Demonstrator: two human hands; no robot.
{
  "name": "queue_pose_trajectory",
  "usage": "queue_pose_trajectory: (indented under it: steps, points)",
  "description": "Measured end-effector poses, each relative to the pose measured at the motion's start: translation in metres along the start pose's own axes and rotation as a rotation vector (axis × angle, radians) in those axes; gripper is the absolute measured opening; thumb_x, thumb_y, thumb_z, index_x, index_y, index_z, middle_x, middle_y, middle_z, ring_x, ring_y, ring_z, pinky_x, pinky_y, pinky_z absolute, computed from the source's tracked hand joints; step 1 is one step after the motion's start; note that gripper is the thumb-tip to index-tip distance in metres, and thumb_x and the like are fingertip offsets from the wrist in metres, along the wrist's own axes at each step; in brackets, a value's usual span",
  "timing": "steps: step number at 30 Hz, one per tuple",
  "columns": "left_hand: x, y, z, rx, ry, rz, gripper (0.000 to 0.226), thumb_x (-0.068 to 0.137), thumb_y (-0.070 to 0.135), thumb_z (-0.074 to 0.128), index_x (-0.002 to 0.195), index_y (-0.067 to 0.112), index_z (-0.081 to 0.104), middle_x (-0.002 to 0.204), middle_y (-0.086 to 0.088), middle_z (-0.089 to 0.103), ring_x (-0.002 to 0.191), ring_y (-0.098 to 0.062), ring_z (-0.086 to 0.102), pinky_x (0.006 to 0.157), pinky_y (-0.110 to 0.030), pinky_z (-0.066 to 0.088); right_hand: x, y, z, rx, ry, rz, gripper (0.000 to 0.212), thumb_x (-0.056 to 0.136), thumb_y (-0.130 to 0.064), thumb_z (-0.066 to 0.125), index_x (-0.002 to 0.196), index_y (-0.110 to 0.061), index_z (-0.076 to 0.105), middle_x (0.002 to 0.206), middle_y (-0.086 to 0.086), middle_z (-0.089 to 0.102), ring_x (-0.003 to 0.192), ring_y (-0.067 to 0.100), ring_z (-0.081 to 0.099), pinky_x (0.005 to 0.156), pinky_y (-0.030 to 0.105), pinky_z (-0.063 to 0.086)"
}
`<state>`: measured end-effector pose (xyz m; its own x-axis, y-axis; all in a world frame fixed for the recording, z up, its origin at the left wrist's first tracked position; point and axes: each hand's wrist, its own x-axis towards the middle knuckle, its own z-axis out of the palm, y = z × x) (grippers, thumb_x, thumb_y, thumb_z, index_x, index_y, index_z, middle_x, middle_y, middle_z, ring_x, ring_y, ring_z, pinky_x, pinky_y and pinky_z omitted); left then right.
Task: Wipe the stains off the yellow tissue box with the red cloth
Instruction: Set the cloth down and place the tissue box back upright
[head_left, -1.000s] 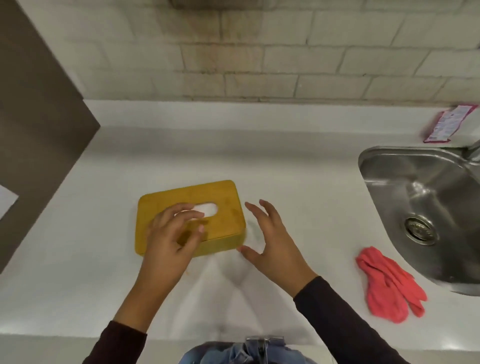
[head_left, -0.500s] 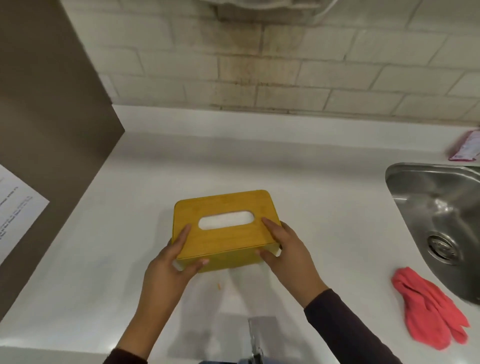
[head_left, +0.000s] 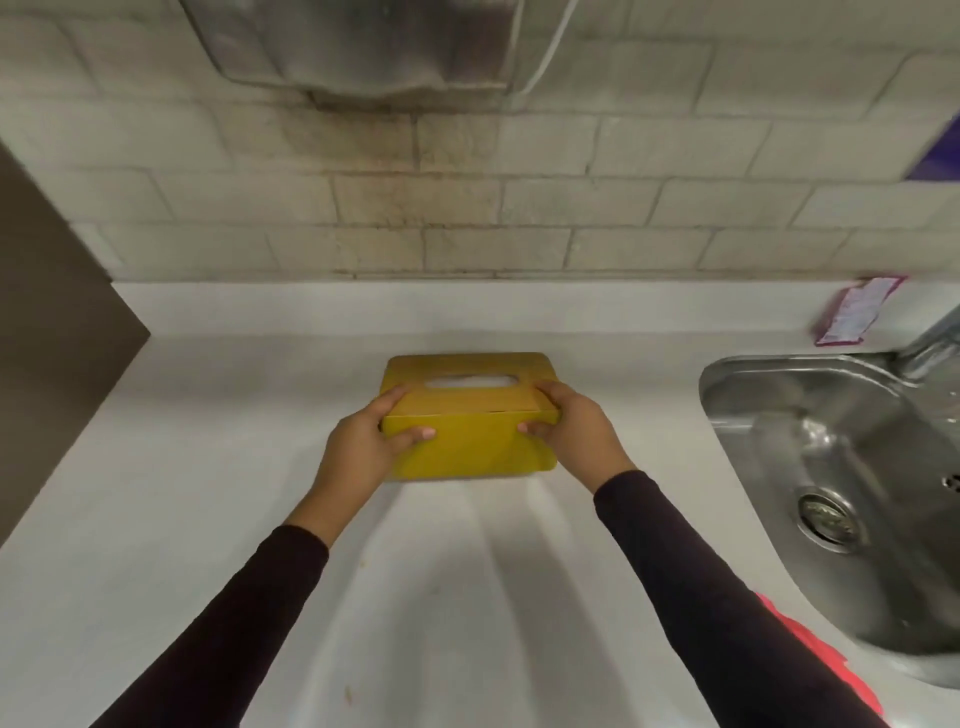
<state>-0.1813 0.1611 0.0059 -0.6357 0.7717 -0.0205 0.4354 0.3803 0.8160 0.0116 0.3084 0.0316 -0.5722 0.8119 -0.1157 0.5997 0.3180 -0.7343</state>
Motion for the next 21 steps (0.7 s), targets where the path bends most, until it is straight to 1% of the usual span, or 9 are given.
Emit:
queue_pose_trajectory:
  steps: [2,5,9,13,16,21]
  points:
    - [0.018,0.014,0.021,-0.002,-0.028,0.030,0.066,0.073,0.043,0.073,0.133,0.034,0.048,0.128,-0.004,0.061,0.108,-0.019,0.058,0.085,-0.025,0.045,0.015,0.014,-0.019,0.011,0.020,0.027,0.060,0.081,-0.020,0.070,0.136,-0.017,0.044,0.129,0.012,0.055,0.116,0.029,0.052,0.092,0.032,0.041]
    - [0.043,0.034,0.051,-0.002,-0.065,0.062,0.066,0.074,0.042,0.073,0.134,0.030,0.048,0.130,-0.005,0.059,0.112,-0.020,0.057,0.087,-0.022,0.042,0.034,0.036,-0.045,0.049,0.054,0.051,0.059,0.080,-0.017,0.071,0.134,-0.014,0.046,0.128,0.012,0.055,0.115,0.029,0.052,0.092,0.031,0.041]
    - [0.068,0.055,0.085,-0.007,-0.114,0.078,0.068,0.076,0.043,0.071,0.137,0.028,0.044,0.137,-0.005,0.054,0.119,-0.022,0.055,0.098,-0.028,0.043,0.051,0.062,-0.071,0.103,0.086,0.072,0.057,0.081,-0.013,0.070,0.133,-0.014,0.047,0.130,0.011,0.053,0.115,0.028,0.051,0.087,0.028,0.040]
    - [0.082,0.070,0.111,-0.014,-0.134,0.094,0.070,0.077,0.043,0.070,0.139,0.029,0.042,0.142,-0.002,0.050,0.125,-0.019,0.051,0.099,-0.022,0.039,0.063,0.081,-0.091,0.112,0.110,0.077,0.058,0.081,-0.012,0.070,0.134,-0.015,0.045,0.133,0.010,0.052,0.116,0.027,0.050,0.087,0.027,0.039]
    - [0.087,0.078,0.127,-0.031,-0.159,0.103,0.070,0.078,0.043,0.070,0.140,0.029,0.040,0.143,-0.001,0.047,0.128,-0.018,0.048,0.104,-0.026,0.038,0.068,0.094,-0.101,0.133,0.134,0.083,0.058,0.082,-0.011,0.069,0.134,-0.015,0.045,0.134,0.009,0.051,0.118,0.026,0.049,0.085,0.026,0.038]
    - [0.093,0.086,0.147,-0.034,-0.159,0.114,0.070,0.079,0.042,0.069,0.140,0.031,0.038,0.143,-0.002,0.047,0.128,-0.019,0.048,0.102,-0.024,0.037,0.075,0.108,-0.112,0.142,0.140,0.092,0.058,0.083,-0.011,0.068,0.135,-0.015,0.043,0.135,0.009,0.049,0.118,0.026,0.048,0.087,0.026,0.038]
